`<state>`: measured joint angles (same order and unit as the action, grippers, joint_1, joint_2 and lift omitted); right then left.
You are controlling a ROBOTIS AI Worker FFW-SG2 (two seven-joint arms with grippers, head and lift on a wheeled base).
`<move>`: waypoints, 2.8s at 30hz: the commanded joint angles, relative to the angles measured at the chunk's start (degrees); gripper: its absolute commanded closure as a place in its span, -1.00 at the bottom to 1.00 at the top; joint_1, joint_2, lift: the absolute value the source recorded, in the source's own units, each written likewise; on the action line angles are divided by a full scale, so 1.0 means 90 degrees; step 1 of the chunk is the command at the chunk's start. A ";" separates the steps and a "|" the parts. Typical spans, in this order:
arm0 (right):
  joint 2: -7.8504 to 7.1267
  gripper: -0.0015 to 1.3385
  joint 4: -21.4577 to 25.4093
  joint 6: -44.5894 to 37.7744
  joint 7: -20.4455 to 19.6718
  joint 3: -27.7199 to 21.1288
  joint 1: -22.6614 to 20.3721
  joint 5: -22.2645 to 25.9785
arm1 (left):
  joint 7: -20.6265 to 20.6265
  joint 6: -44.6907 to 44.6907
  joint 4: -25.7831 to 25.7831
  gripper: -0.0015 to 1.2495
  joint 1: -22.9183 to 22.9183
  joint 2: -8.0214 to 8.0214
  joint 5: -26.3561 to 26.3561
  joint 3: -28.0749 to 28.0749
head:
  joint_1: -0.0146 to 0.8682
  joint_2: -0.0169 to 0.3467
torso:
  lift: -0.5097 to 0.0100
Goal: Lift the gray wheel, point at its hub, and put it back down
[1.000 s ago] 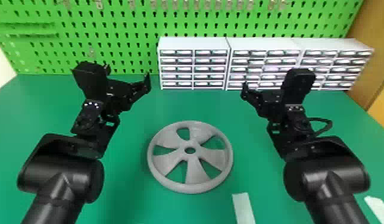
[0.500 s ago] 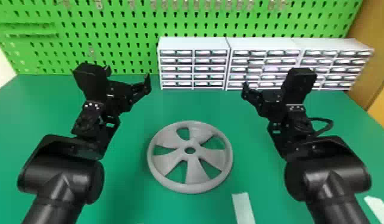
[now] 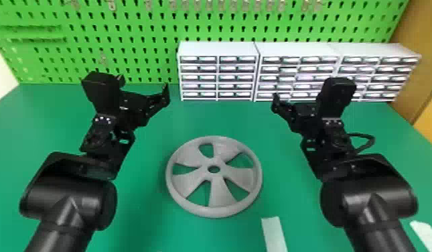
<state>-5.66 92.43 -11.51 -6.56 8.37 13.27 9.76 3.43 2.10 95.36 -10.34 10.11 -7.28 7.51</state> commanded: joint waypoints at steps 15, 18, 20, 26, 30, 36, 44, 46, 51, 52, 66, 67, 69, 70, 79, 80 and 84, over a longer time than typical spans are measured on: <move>0.0014 -0.92 0.0033 -0.0010 -0.0003 -0.0099 -0.0078 0.0048 | 0.0039 0.0001 0.0000 -0.88 -0.0033 0.0000 -0.0041 -0.0004 | 0.60 -0.65 | 0.62; 0.0033 -0.92 0.0042 -0.0010 -0.0003 -0.0129 -0.0078 0.0048 | 0.0059 0.0001 0.0000 -0.88 -0.0033 0.0000 -0.0041 -0.0024 | 0.60 -0.65 | 0.62; 0.0023 -0.92 0.0042 -0.0010 -0.0003 -0.0109 -0.0048 0.0048 | 0.0059 0.0001 0.0000 -0.88 -0.0033 0.0000 -0.0041 -0.0043 | 0.60 -0.65 | 0.62; 0.0023 -0.92 0.0101 -0.0010 -0.0003 -0.0099 -0.0009 0.0048 | 0.0059 0.0001 0.0000 -0.88 -0.0072 0.0000 -0.0041 -0.0024 | 0.60 -0.65 | 0.62; 0.0023 -0.92 0.0101 -0.0010 -0.0003 -0.0109 -0.0009 0.0048 | 0.0068 0.0001 0.0000 -0.88 -0.0072 0.0000 -0.0051 -0.0043 | 0.60 -0.65 | 0.62; 0.0023 -0.92 0.0111 -0.0010 -0.0003 -0.0060 0.0010 0.0048 | 0.0068 0.0001 0.0000 -0.88 -0.0062 0.0000 -0.0051 -0.0063 | 0.60 -0.65 | 0.62; 0.0023 -0.88 0.0120 -0.0010 -0.0003 -0.0031 0.0001 0.0048 | 0.0068 0.0001 0.0000 -0.88 -0.0062 0.0000 -0.0070 -0.0043 | 0.60 -0.65 | 0.62; 0.0004 -0.88 0.0140 -0.0010 0.0007 -0.0021 0.0010 0.0048 | 0.0059 0.0001 -0.0010 -0.88 -0.0062 0.0000 -0.0070 -0.0043 | 0.60 -0.65 | 0.62; 0.0004 -0.88 0.0169 -0.0010 -0.0003 -0.0051 0.0010 0.0048 | 0.0068 0.0001 0.0000 -0.88 -0.0081 0.0000 -0.0080 -0.0024 | 0.60 -0.65 | 0.62; 0.0004 -0.88 0.0169 -0.0010 0.0007 -0.0051 0.0010 0.0048 | 0.0059 0.0001 0.0000 -0.88 -0.0081 0.0000 -0.0090 -0.0014 | 0.60 -0.65 | 0.62; -0.0006 -0.88 0.0169 -0.0020 -0.0003 -0.0041 0.0001 0.0028 | 0.0059 0.0001 0.0000 -0.87 -0.0091 0.0000 -0.0100 0.0006 | 0.60 -0.65 | 0.62; -0.0006 -0.88 0.0169 -0.0020 0.0007 -0.0031 0.0001 0.0028 | 0.0059 0.0001 0.0000 -0.87 -0.0091 0.0000 -0.0100 0.0006 | 0.60 -0.65 | 0.62; 0.0004 -0.88 0.0169 -0.0029 -0.0003 -0.0031 0.0001 0.0019 | 0.0059 0.0001 0.0000 -0.87 -0.0091 0.0000 -0.0100 0.0006 | 0.60 -0.65 | 0.62; 0.0004 -0.88 0.0169 -0.0029 -0.0003 -0.0031 0.0001 0.0019 | 0.0059 0.0001 0.0000 -0.87 -0.0091 0.0000 -0.0100 0.0015 | 0.60 -0.65 | 0.62; 0.0004 -0.88 0.0169 -0.0029 -0.0003 -0.0031 0.0001 -0.0001 | 0.0059 0.0001 -0.0010 -0.86 -0.0091 0.0000 -0.0100 0.0006 | 0.60 -0.65 | 0.62; 0.0004 -0.88 0.0169 -0.0029 -0.0003 -0.0031 0.0001 -0.0001 | 0.0059 0.0001 0.0000 -0.86 -0.0091 0.0000 -0.0100 0.0006 | 0.60 -0.65 | 0.62; 0.0004 -0.88 0.0169 -0.0029 -0.0003 -0.0031 0.0001 -0.0001 | 0.0049 0.0001 0.0000 -0.86 -0.0091 0.0000 -0.0100 0.0006 | 0.60 -0.65 | 0.62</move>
<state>-5.62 93.96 -11.78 -6.59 8.09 13.27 9.76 3.95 2.11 95.35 -11.16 10.11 -8.17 7.58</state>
